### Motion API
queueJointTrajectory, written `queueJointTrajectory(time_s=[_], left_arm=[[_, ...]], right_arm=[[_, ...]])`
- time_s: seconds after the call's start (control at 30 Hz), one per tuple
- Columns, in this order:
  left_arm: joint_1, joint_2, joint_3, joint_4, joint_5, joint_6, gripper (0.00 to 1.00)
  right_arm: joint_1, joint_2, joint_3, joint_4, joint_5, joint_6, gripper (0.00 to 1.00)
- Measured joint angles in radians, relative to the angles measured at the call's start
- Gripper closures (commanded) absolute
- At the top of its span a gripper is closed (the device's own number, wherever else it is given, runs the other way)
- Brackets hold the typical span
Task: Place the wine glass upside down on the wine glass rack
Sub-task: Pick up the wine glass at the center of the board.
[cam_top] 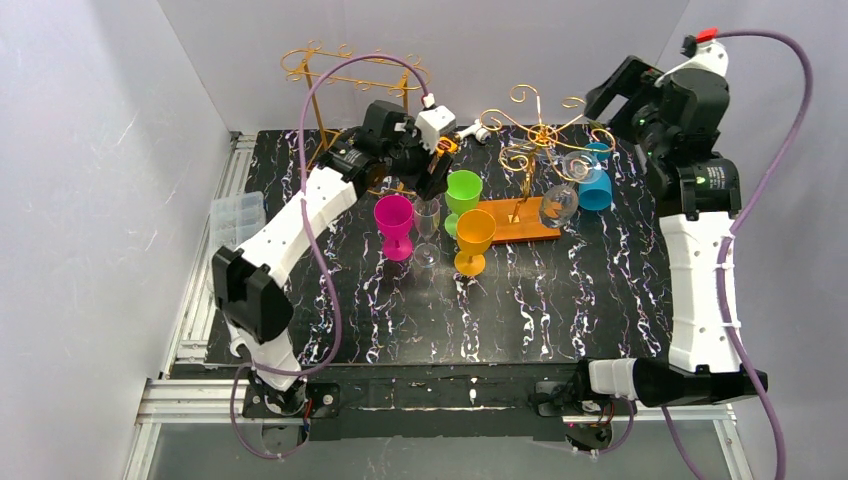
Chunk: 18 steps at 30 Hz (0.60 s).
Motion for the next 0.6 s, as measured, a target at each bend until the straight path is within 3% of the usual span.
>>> queueJointTrajectory(time_s=[0.1, 0.33, 0.6], left_arm=[[0.002, 0.085, 0.073, -0.002, 0.002, -0.048, 0.33], [0.002, 0.251, 0.219, 0.010, -0.010, -0.100, 0.39], [-0.011, 0.336, 0.233, 0.043, -0.106, -0.080, 0.41]], right_arm=[[0.071, -0.002, 0.006, 0.016, 0.005, -0.004, 0.02], [0.077, -0.008, 0.005, 0.067, 0.006, -0.019, 0.02], [0.077, -0.070, -0.061, 0.158, -0.032, -0.030, 0.02]])
